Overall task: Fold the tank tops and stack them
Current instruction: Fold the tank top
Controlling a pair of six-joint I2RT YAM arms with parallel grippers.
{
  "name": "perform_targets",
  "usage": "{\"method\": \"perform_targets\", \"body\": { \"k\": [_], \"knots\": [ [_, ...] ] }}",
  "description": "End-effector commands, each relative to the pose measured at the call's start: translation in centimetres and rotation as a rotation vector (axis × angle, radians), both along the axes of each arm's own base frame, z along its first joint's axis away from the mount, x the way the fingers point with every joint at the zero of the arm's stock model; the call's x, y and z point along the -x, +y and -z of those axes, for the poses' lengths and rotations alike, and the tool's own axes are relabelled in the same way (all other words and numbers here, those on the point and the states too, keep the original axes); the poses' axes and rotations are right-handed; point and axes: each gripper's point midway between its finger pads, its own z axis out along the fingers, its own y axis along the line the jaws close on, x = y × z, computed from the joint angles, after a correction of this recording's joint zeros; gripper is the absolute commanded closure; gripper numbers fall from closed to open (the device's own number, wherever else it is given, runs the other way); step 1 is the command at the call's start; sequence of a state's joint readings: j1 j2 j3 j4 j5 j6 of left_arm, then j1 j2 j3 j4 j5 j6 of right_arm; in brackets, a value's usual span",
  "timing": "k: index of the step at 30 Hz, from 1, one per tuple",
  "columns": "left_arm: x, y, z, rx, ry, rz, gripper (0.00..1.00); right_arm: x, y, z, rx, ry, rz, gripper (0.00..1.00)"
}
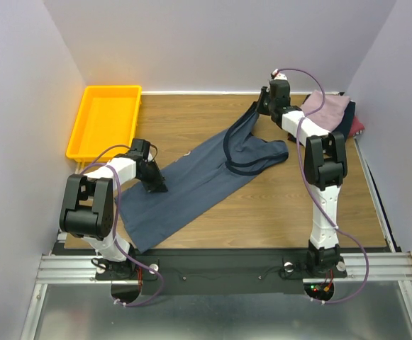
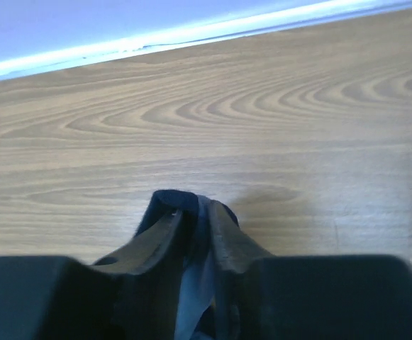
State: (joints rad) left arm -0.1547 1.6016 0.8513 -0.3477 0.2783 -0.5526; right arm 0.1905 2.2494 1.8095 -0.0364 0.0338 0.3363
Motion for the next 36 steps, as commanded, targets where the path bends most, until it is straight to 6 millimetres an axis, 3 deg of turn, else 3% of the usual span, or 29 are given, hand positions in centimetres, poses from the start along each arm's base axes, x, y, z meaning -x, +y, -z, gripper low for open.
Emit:
{"method": "perform_targets", "body": {
  "k": [1, 4, 7, 8, 15, 19, 21, 26, 33, 35, 36],
  "knots": [
    [2.3, 3.2, 2.8, -0.152, 0.103, -0.001, 0.96, -1.7, -1.1, -6.8, 0.061, -0.195, 0.007, 0.71],
    [2.4, 3.2, 2.9, -0.150, 0.111, 0.001, 0.96, -1.5, -1.4, -6.0, 0.067, -0.181, 0.017, 0.59],
    [2.5, 3.2, 3.1, -0.151, 0.114, 0.000, 0.96, -1.2, -1.7, -5.2, 0.066, -0.167, 0.039, 0.38],
    [2.5, 3.2, 3.0, -0.151, 0.114, 0.000, 0.96, -1.2, -2.0, -5.0, 0.066, -0.166, 0.053, 0.37],
    [2.4, 3.1, 3.0, -0.148, 0.111, 0.002, 0.96, -1.0, -2.5, -5.8, 0.001, -0.165, 0.094, 0.39],
    [2.4, 3.0, 3.0, -0.145, 0.111, 0.005, 0.96, -1.1, -2.6, -4.4, -0.050, -0.117, 0.108, 0.46],
    [2.4, 3.0, 3.0, -0.142, 0.112, 0.009, 0.96, -1.1, -2.5, -3.6, -0.072, -0.099, 0.083, 0.38],
    [2.2, 2.9, 2.6, -0.136, 0.097, 0.013, 0.94, -0.6, -1.1, -2.5, -0.130, -0.062, -0.001, 0.34],
    [1.6, 2.4, 1.9, -0.107, 0.055, 0.028, 0.88, -0.1, -2.5, -2.2, -0.241, 0.001, 0.008, 0.31],
    [1.5, 2.2, 1.7, -0.097, 0.046, 0.029, 0.88, 0.2, -2.1, -2.4, -0.287, 0.013, -0.022, 0.35],
    [1.6, 2.2, 1.7, -0.097, 0.047, 0.030, 0.88, 0.7, -2.1, -1.8, -0.289, 0.046, -0.024, 0.41]
  ]
}}
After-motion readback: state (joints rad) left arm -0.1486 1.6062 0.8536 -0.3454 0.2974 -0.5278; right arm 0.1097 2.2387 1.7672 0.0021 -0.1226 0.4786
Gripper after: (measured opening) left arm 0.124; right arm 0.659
